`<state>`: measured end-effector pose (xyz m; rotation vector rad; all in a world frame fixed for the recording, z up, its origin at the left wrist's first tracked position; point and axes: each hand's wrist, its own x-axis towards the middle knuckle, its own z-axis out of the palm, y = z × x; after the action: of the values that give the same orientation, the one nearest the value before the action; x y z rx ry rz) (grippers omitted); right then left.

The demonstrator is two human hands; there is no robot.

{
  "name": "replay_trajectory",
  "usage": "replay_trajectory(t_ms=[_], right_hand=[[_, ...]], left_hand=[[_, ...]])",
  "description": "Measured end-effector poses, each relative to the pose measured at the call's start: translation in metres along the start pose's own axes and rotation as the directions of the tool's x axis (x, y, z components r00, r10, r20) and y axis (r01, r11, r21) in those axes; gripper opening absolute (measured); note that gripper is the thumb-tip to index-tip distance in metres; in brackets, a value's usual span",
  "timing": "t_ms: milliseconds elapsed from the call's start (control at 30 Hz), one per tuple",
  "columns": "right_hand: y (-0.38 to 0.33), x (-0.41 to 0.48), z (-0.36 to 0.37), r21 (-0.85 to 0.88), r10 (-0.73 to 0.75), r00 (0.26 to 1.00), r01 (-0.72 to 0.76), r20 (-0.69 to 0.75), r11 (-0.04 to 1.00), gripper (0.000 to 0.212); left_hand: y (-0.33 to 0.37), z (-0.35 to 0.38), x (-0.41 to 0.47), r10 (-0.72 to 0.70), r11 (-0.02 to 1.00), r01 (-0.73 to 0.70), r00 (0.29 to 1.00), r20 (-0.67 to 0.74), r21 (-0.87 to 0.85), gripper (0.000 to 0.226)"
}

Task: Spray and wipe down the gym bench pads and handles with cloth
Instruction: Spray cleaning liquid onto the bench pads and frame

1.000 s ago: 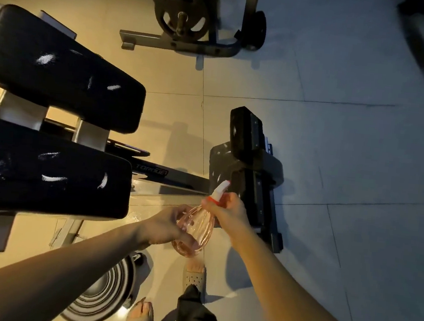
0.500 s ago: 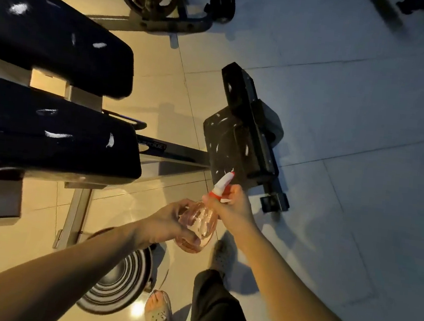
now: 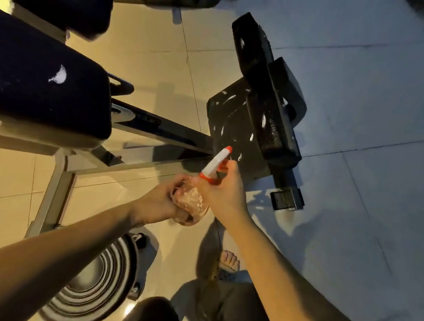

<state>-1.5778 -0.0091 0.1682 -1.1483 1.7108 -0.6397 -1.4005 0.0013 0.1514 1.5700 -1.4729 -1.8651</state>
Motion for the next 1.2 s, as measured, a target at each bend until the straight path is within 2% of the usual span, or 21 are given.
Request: replay_trajectory(t_ms=[300, 533, 667, 767, 900, 1033, 1200], right_hand=[[0.071, 0.053, 0.037, -0.052, -0.187, 0.968, 0.181, -0.168, 0.982, 0.056], [0.108, 0.096, 0.061, -0.117, -0.328, 0.917, 0.309, -0.228, 0.944, 0.061], [0.101, 0.113, 0.068, -0.162, -0.412, 0.872, 0.381, -0.265, 0.910, 0.052], [0.090, 0.119, 0.069, -0.173, -0.438, 0.848, 0.403, -0.298, 0.899, 0.053], [0.073, 0.126, 0.070, -0.142, -0.454, 0.854, 0.432, -0.252, 0.891, 0.055], [0.063, 0.140, 0.076, -0.072, -0.445, 0.859, 0.442, -0.252, 0.894, 0.055], [0.053, 0.163, 0.079, -0.068, -0.455, 0.847, 0.455, -0.275, 0.888, 0.049]], left_hand=[[-0.067, -0.002, 0.083, 0.121, 0.990, -0.128, 0.988, 0.097, 0.062, 0.078], [-0.109, -0.005, 0.134, 0.209, 0.971, -0.219, 0.973, 0.100, 0.093, 0.075], [-0.117, -0.009, 0.153, 0.324, 0.943, -0.326, 0.945, 0.039, 0.064, 0.083], [-0.113, -0.015, 0.157, 0.357, 0.934, -0.357, 0.934, 0.004, 0.038, 0.082], [-0.106, -0.027, 0.155, 0.351, 0.936, -0.348, 0.934, -0.066, 0.057, 0.080], [-0.102, -0.042, 0.166, 0.348, 0.938, -0.347, 0.936, -0.051, 0.022, 0.087], [-0.096, -0.055, 0.187, 0.342, 0.940, -0.341, 0.936, -0.087, 0.028, 0.078]])
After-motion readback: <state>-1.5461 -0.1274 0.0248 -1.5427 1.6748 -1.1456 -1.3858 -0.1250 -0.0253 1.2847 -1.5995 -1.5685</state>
